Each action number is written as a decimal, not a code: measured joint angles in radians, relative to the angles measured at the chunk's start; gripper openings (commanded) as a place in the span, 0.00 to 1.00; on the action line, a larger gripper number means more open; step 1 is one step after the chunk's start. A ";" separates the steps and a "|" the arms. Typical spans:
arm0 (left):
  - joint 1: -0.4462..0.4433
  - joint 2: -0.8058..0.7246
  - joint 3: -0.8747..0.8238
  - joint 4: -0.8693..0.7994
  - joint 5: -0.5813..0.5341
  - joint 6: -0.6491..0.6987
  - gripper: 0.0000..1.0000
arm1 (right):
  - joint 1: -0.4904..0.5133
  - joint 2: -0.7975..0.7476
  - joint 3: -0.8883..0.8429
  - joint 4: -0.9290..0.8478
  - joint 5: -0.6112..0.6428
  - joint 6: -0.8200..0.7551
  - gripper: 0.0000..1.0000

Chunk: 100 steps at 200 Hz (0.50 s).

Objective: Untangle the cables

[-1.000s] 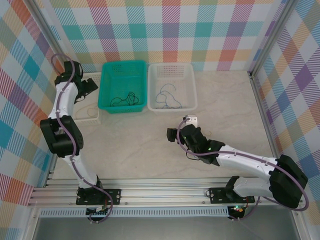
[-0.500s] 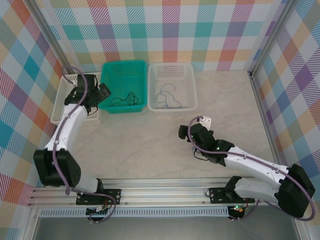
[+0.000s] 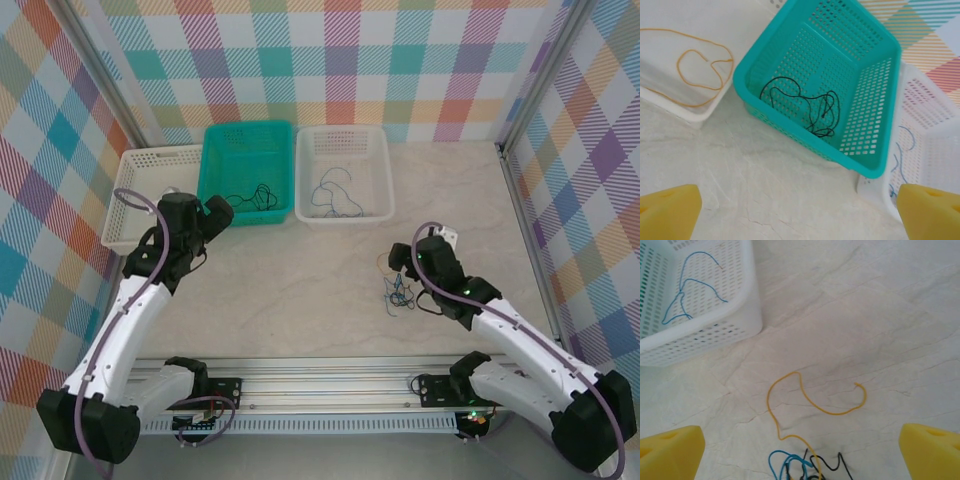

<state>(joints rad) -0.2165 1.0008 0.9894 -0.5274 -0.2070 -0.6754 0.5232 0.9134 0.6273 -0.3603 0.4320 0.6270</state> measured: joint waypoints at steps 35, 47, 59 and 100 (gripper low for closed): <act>-0.069 -0.052 -0.044 -0.001 0.024 -0.044 1.00 | -0.177 0.036 0.001 -0.024 -0.196 -0.085 1.00; -0.097 -0.052 -0.063 0.002 0.033 -0.068 1.00 | -0.225 0.077 0.005 -0.032 -0.272 -0.108 1.00; -0.131 -0.052 -0.086 0.007 0.038 -0.091 1.00 | -0.250 0.131 0.020 -0.050 -0.350 -0.131 1.00; -0.229 0.002 -0.127 0.013 0.042 -0.146 1.00 | -0.252 0.301 0.099 -0.090 -0.540 -0.171 0.99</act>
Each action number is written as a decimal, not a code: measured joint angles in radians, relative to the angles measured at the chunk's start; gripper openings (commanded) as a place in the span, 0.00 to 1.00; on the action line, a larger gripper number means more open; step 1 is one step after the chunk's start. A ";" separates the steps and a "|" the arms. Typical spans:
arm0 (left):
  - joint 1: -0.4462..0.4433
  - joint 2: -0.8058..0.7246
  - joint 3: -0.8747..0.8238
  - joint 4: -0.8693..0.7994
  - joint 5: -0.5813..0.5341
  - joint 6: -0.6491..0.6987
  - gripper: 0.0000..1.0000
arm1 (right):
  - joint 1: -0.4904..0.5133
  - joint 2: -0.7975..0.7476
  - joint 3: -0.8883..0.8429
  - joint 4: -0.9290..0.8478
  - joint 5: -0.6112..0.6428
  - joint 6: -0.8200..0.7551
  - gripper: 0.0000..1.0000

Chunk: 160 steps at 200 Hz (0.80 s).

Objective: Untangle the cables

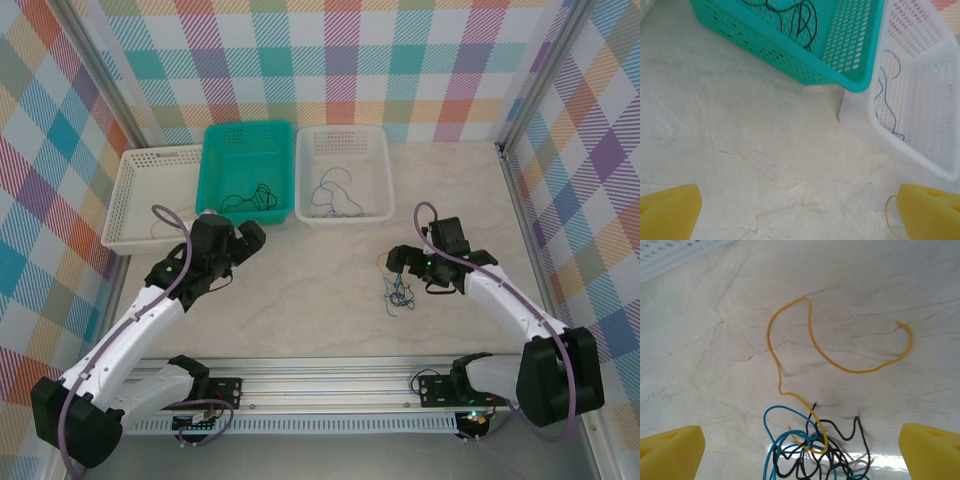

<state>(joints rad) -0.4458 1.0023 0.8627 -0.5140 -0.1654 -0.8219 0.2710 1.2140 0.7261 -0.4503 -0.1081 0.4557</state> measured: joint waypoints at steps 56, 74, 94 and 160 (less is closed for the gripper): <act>-0.033 0.092 0.000 0.029 0.004 -0.016 1.00 | 0.065 0.163 0.002 0.006 0.010 0.029 0.74; -0.036 0.097 0.000 0.032 0.008 -0.019 1.00 | 0.091 0.207 0.002 0.020 0.033 0.041 0.61; -0.037 0.101 0.000 0.032 0.008 -0.018 1.00 | 0.126 0.232 0.002 0.054 0.040 0.043 0.47; -0.037 0.133 0.000 0.056 0.062 0.016 1.00 | 0.269 0.261 0.006 0.194 -0.055 -0.045 0.27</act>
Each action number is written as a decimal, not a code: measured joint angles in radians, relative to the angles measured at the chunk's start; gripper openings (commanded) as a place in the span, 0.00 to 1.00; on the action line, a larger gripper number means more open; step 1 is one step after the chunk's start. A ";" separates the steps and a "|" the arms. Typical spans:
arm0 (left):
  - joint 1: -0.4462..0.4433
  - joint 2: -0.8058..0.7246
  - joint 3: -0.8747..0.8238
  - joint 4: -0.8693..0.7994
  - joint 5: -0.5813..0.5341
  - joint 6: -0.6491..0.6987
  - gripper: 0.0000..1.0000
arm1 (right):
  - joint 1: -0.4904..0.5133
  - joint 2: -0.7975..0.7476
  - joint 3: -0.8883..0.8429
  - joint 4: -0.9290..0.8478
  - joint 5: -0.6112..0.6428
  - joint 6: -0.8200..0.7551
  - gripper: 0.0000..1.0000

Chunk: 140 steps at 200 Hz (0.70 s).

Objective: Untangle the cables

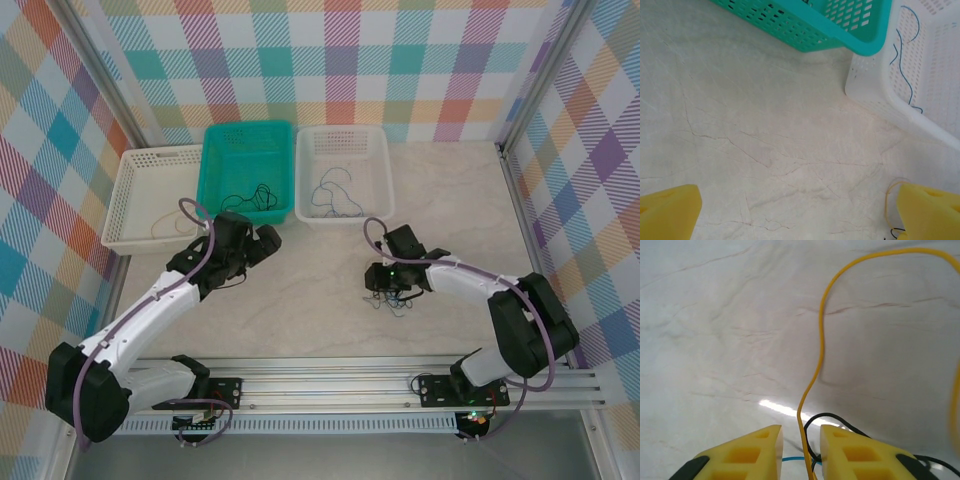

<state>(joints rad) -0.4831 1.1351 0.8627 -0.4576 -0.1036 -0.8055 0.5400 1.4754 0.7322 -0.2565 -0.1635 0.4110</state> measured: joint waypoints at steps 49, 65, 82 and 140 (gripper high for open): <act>0.000 0.038 -0.009 0.103 0.110 0.084 1.00 | 0.120 0.072 0.071 0.055 -0.105 -0.084 0.33; 0.000 0.057 -0.010 0.126 0.140 0.103 1.00 | 0.163 0.105 0.111 0.060 -0.130 -0.119 0.37; 0.000 0.067 -0.022 0.145 0.163 0.116 1.00 | 0.200 0.122 0.134 0.073 -0.153 -0.152 0.41; -0.016 0.070 -0.041 0.143 0.193 0.137 1.00 | 0.218 -0.076 0.043 0.121 -0.025 -0.117 0.75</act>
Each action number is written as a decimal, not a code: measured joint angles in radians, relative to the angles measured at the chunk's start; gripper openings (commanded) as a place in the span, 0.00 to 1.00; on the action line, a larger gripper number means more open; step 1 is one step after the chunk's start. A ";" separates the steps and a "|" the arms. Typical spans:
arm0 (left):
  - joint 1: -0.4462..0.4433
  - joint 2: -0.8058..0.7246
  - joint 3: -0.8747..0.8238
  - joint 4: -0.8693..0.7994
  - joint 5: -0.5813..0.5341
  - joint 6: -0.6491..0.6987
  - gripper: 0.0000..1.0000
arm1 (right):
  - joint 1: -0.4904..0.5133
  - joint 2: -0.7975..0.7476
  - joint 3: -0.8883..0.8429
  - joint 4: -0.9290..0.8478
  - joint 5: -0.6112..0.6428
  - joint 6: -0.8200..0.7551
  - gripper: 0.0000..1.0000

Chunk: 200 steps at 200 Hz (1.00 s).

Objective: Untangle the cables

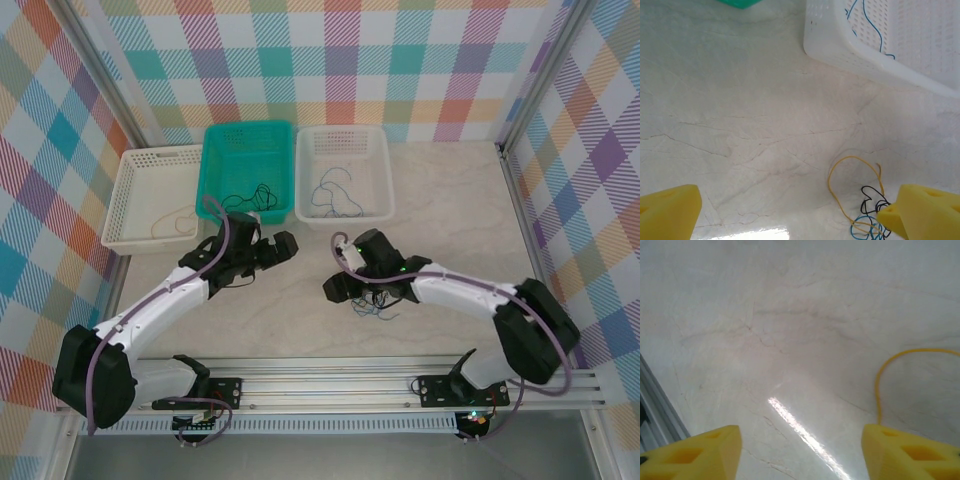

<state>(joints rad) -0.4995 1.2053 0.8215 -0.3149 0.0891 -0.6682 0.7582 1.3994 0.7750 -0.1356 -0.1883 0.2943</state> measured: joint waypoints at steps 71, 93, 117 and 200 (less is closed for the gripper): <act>-0.089 0.066 0.000 -0.018 -0.047 -0.028 1.00 | -0.024 -0.025 0.000 -0.120 0.272 0.033 0.63; -0.093 0.080 0.000 -0.019 -0.062 -0.044 1.00 | -0.030 0.059 0.036 -0.167 0.304 -0.020 0.61; -0.094 0.080 0.000 -0.022 -0.076 -0.050 1.00 | -0.037 0.123 0.071 -0.188 0.335 -0.053 0.57; -0.094 0.079 0.000 -0.022 -0.081 -0.048 1.00 | -0.040 0.269 0.147 -0.175 0.376 -0.079 0.29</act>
<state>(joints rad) -0.5934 1.2842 0.8215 -0.3370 0.0078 -0.7166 0.7185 1.6688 0.9222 -0.3103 0.1875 0.2157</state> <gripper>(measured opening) 0.999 0.319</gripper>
